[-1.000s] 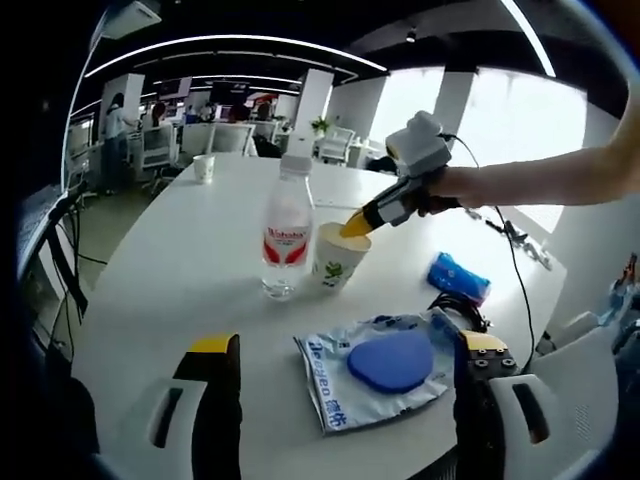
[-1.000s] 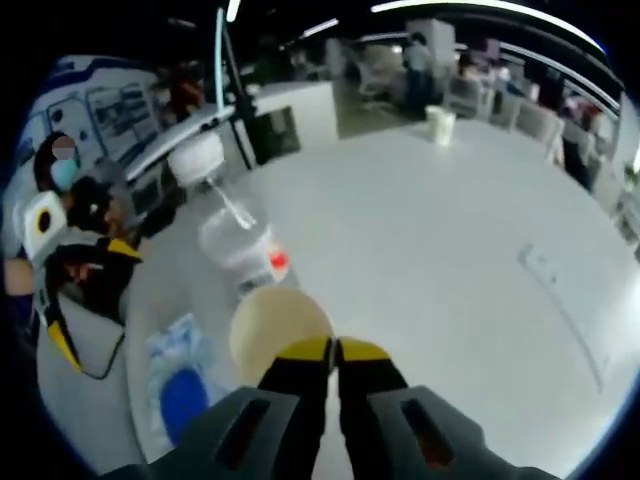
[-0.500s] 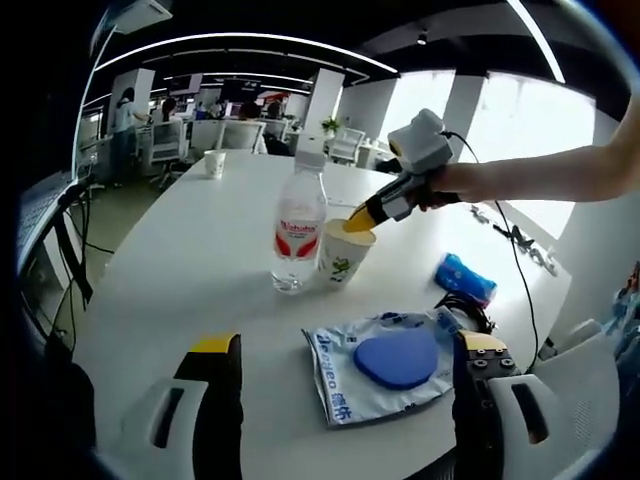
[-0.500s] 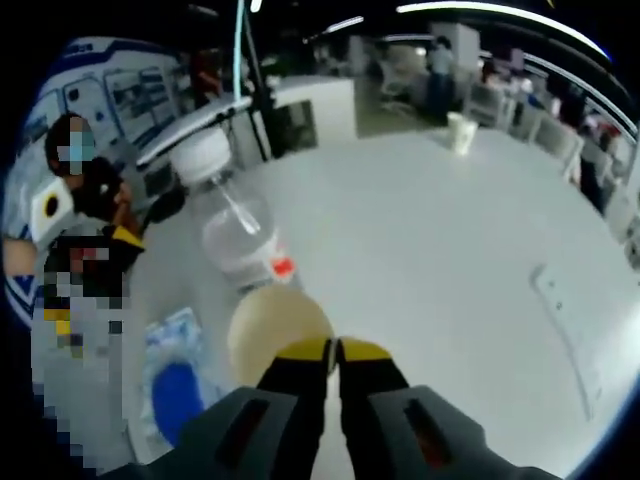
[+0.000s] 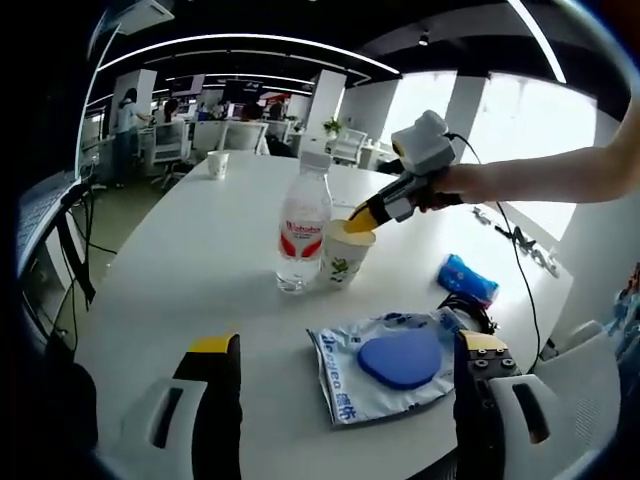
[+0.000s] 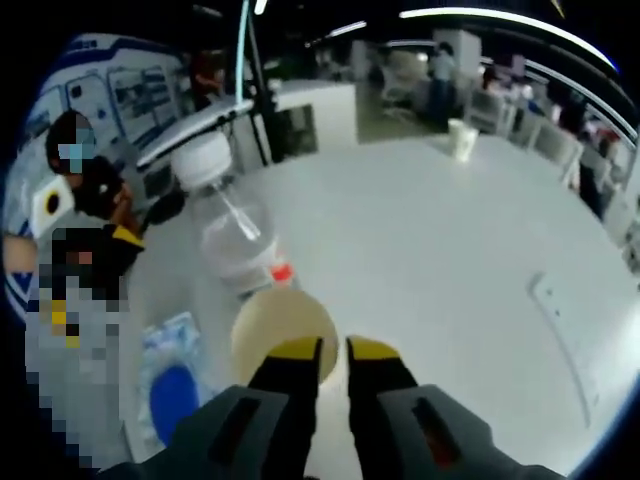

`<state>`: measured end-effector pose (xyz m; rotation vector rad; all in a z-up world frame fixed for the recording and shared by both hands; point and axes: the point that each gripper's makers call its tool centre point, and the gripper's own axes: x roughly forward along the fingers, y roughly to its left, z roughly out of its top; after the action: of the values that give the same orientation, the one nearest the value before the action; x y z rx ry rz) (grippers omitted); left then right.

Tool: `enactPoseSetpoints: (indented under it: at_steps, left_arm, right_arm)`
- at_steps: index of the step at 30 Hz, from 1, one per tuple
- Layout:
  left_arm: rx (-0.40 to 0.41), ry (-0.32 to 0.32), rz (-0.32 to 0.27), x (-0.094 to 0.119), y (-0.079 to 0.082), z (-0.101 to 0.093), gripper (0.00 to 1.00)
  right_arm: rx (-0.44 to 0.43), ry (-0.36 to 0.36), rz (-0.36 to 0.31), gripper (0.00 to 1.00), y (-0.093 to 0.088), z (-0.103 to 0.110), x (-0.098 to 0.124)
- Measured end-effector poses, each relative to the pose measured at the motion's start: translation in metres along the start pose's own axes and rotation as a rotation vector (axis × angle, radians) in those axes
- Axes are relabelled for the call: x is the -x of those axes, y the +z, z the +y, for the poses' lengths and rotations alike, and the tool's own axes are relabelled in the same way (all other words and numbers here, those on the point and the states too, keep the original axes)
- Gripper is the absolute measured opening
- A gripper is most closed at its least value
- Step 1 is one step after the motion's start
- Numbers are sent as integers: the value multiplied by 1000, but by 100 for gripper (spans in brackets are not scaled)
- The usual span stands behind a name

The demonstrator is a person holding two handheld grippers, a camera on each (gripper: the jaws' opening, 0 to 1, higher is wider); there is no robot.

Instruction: Arrange the tabletop items into an orderly group along one side of the table until the central work area is clear of visible clutter.

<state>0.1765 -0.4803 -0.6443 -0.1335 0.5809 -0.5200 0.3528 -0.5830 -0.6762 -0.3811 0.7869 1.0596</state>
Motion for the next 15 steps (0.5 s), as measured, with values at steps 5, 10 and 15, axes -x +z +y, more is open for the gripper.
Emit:
enactPoseSetpoints:
  at_steps: [5, 10, 15]
  left_arm:
    - [3, 6, -1, 2, -1, 3, 88]
    - [10, 13, 2, 4, -3, 2, 90]
    - [17, 17, 11, 4, -5, 3, 92]
  right_arm:
    - [29, -9, 2, 17, 0, 3, 0]
    - [33, -3, -19, 30, 1, 2, 0]
    - [28, 3, -55, 39, 4, 5, 3]
